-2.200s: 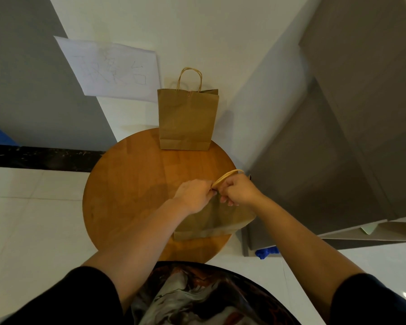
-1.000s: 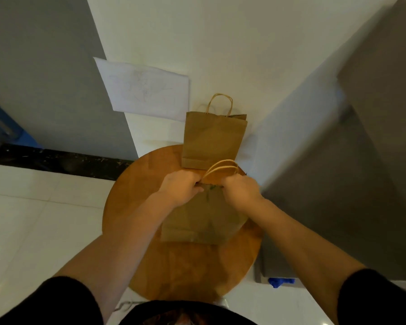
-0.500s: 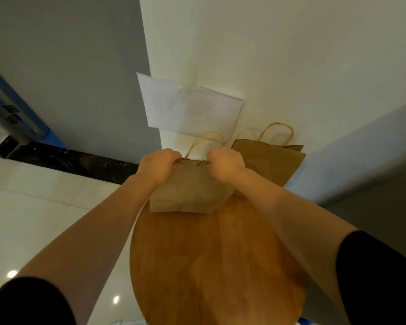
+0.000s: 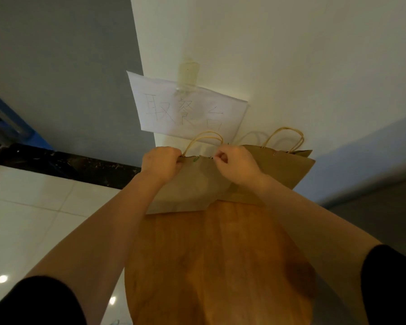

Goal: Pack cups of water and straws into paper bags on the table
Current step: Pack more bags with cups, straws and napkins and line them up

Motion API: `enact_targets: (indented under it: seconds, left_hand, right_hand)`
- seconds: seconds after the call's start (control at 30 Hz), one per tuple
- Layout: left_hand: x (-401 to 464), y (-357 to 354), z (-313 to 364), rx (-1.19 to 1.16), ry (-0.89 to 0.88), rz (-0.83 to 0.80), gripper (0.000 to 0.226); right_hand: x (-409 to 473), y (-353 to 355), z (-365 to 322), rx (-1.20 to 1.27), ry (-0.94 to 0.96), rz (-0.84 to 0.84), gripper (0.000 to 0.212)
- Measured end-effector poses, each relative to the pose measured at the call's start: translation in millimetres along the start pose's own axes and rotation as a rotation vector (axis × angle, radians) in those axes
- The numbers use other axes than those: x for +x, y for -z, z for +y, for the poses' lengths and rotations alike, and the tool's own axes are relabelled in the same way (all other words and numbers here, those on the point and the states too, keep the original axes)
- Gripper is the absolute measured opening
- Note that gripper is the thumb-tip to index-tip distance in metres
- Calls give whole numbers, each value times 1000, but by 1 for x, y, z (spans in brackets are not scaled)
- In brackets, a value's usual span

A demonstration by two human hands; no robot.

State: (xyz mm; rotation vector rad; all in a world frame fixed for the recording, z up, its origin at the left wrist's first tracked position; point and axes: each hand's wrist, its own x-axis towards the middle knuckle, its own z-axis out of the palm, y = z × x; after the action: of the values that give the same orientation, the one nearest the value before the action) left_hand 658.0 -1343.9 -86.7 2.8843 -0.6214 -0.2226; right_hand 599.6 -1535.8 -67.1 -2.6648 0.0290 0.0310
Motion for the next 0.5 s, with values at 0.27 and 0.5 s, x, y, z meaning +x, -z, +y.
enact_targets:
  seconds: [0.27,0.5]
  left_hand:
    - [-15,-7,18,133,71,141,41]
    - [-51,-18,59,-56,395,137,81]
  right_hand:
    - [-26,28,73,-205,-211,109,22]
    - [-26,37,75,-258,-198,97,29]
